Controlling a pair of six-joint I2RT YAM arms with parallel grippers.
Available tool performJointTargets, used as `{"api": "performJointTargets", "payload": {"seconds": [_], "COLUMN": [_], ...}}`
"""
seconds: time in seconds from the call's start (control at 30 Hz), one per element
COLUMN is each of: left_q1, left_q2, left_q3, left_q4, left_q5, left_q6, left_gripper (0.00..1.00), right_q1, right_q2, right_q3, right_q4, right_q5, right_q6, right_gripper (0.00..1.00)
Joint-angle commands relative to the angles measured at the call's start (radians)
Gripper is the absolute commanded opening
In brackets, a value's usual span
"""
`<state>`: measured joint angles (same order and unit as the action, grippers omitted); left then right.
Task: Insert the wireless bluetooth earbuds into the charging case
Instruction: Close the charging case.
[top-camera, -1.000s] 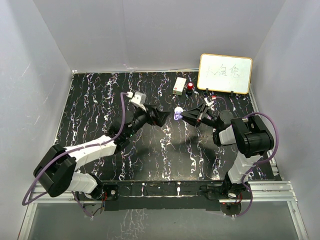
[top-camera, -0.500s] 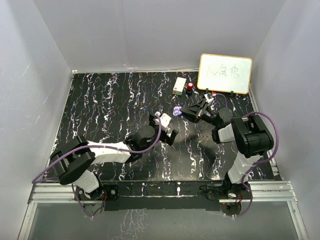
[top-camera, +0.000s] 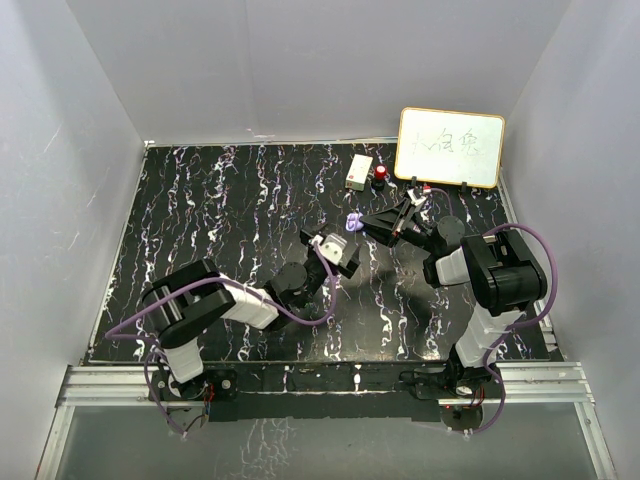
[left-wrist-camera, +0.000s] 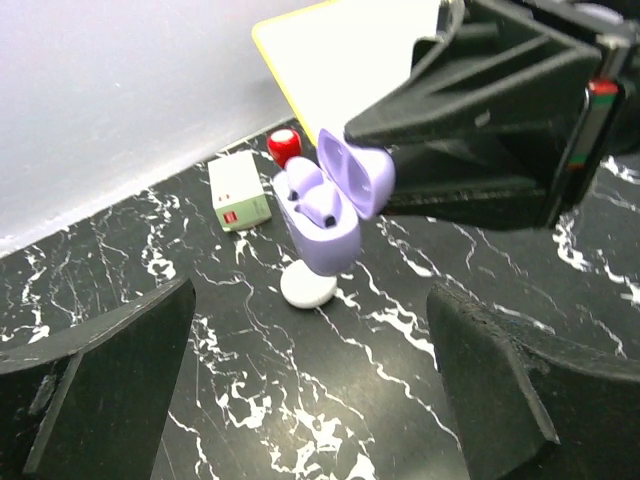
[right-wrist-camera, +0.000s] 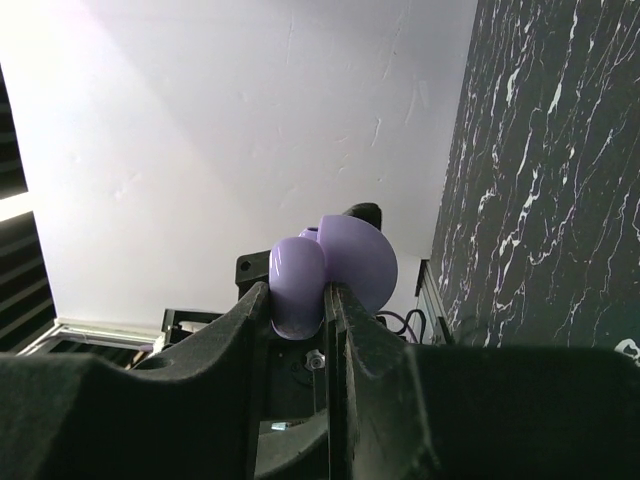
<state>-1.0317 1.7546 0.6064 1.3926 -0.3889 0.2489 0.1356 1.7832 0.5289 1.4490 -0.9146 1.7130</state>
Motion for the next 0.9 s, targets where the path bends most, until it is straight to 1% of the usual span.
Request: {"api": "performJointTargets", "payload": {"seconds": [0.0, 0.23, 0.87], "left_q1": [-0.004, -0.003, 0.016], "left_q2": [0.005, 0.041, 0.064], "left_q3": [0.005, 0.012, 0.032], "left_q4": [0.211, 0.294, 0.296], "left_q5": [-0.043, -0.05, -0.05], "left_q6": [0.009, 0.019, 0.008], "left_gripper": [0.99, 0.99, 0.99], "right_q1": [0.002, 0.002, 0.002], "right_q2": [-0.009, -0.019, -0.036], "right_q3": [0.003, -0.004, -0.036], "right_q4": [0.175, 0.178, 0.181], "right_q5": [0.007, 0.006, 0.005], "right_q6": [0.022, 0.025, 0.028], "right_gripper": [0.0, 0.0, 0.0]}}
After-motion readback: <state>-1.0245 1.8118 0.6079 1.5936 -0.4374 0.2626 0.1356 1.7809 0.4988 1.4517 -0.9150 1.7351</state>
